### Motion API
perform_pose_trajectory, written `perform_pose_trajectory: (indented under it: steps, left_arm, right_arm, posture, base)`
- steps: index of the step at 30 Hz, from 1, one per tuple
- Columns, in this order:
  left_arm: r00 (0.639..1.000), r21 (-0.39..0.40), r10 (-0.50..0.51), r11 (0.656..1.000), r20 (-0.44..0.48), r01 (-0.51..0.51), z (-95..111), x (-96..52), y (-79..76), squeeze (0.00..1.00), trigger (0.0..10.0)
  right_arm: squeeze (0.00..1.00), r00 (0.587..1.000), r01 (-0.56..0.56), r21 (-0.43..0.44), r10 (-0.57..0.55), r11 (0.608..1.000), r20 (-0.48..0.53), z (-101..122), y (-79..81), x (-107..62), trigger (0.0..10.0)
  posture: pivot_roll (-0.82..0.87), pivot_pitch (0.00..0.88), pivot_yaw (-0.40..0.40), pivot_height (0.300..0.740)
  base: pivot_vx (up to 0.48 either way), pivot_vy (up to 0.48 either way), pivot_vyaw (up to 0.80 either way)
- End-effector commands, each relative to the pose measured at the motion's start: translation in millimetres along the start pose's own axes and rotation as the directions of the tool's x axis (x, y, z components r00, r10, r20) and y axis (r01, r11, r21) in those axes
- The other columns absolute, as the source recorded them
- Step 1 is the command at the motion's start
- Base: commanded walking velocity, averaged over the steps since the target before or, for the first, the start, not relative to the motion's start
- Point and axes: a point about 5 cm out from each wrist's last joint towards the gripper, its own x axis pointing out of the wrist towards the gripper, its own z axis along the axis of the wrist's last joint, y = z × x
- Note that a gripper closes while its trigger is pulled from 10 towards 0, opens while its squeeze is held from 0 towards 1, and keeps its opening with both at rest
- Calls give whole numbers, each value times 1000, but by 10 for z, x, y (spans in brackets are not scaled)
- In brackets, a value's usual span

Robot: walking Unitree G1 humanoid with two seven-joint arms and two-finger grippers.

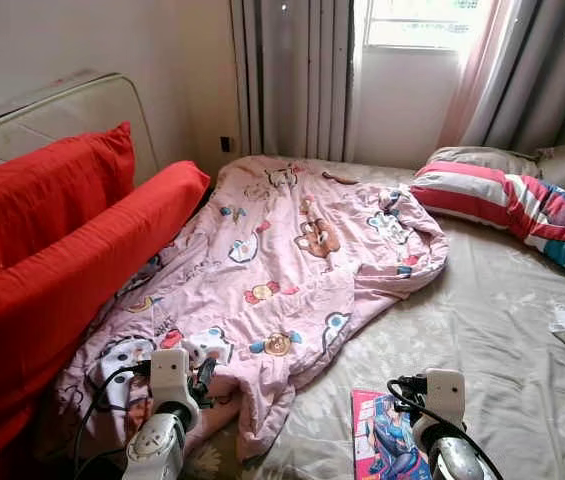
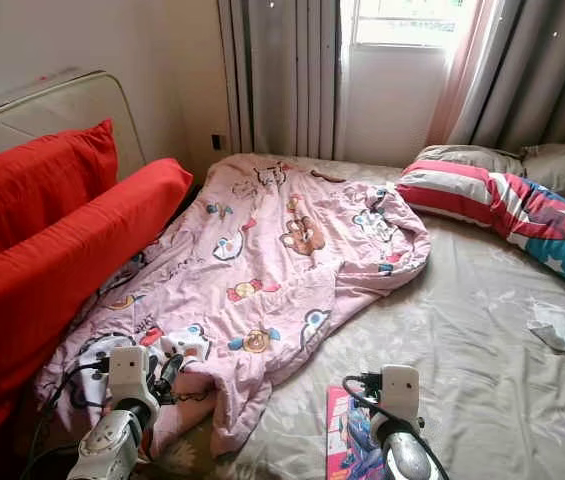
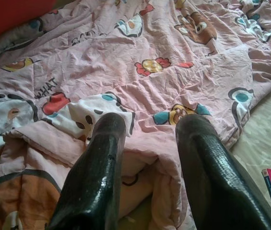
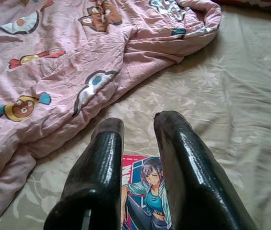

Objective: Clean up the room

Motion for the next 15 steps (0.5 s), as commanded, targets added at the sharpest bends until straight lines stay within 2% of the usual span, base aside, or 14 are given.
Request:
perform_pose_trajectory:
  steps: [1,10,15]
  left_arm:
    - [1000,7,3,1000,-5,-3,-31,-25,18,0,10000]
    - [1000,8,5,1000,1,-5,-12,-14,16,0,10000]
    - [1000,6,8,1000,7,-8,4,-7,19,0,10000]
  right_arm:
    - [0,1000,-2,5,1,1000,19,46,16,21,10000]
    - [0,1000,0,4,0,1000,22,65,14,32,10000]
    - [0,999,2,2,-2,1000,34,98,13,46,10000]
  posture:
    - [-79,0,11,740]
    - [-78,0,9,740]
    - [-80,4,6,740]
  base:
    - [0,0,0]
    - [27,0,0]
    - [244,0,0]
